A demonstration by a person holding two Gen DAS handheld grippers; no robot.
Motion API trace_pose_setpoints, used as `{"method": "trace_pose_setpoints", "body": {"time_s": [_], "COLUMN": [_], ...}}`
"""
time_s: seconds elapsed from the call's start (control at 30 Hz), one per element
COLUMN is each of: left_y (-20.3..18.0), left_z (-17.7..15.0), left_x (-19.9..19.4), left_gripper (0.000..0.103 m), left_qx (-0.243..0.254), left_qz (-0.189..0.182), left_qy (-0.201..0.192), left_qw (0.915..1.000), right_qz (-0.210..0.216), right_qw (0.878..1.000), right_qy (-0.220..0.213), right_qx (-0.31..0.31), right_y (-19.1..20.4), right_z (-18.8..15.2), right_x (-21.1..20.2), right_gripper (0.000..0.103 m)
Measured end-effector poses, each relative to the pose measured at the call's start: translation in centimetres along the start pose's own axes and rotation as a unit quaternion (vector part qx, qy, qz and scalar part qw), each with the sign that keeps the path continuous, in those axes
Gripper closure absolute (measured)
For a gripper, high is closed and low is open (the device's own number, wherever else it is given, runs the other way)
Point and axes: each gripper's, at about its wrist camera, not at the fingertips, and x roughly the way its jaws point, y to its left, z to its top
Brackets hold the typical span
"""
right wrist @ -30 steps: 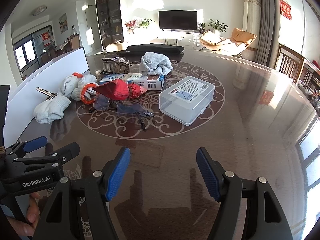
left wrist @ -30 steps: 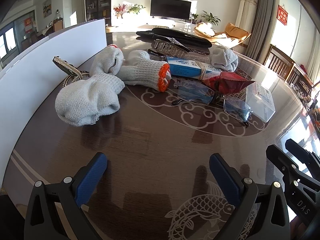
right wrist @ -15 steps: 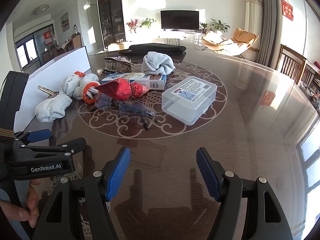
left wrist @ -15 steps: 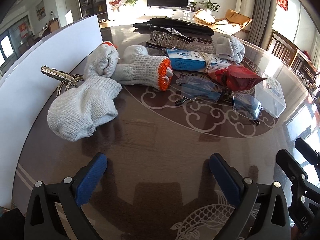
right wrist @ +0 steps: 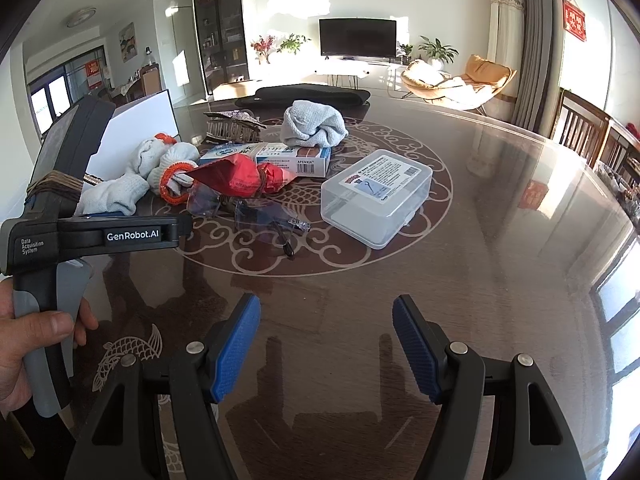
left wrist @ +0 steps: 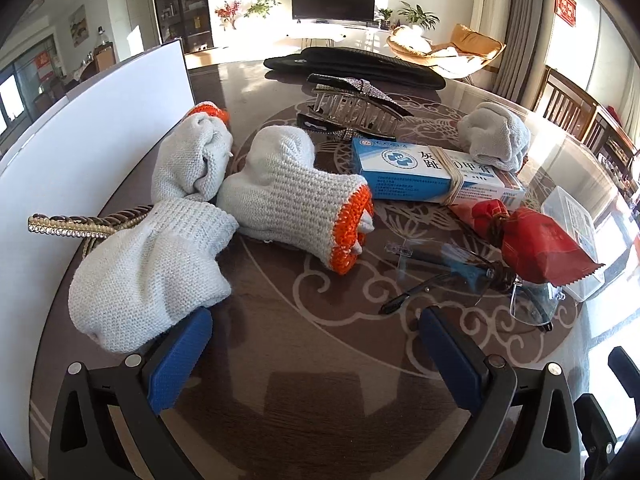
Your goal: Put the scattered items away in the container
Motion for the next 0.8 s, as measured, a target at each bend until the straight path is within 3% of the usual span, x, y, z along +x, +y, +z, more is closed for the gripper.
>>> {"method": "trace_pose_setpoints", "body": {"time_s": [0.8], "left_y": [0.08], "left_z": [0.17], "left_x": [0.08], "left_gripper": [0.0], "left_qx": [0.0], "left_qz": [0.0], "left_qy": [0.001], "left_qw": [1.0], "right_qz": [-0.002], "right_qw": [1.0], "right_qy": [0.0], "right_qx": [0.006], "right_y": [-0.17], "right_z": [-0.1], "right_x": [-0.1], "right_gripper": [0.033]}}
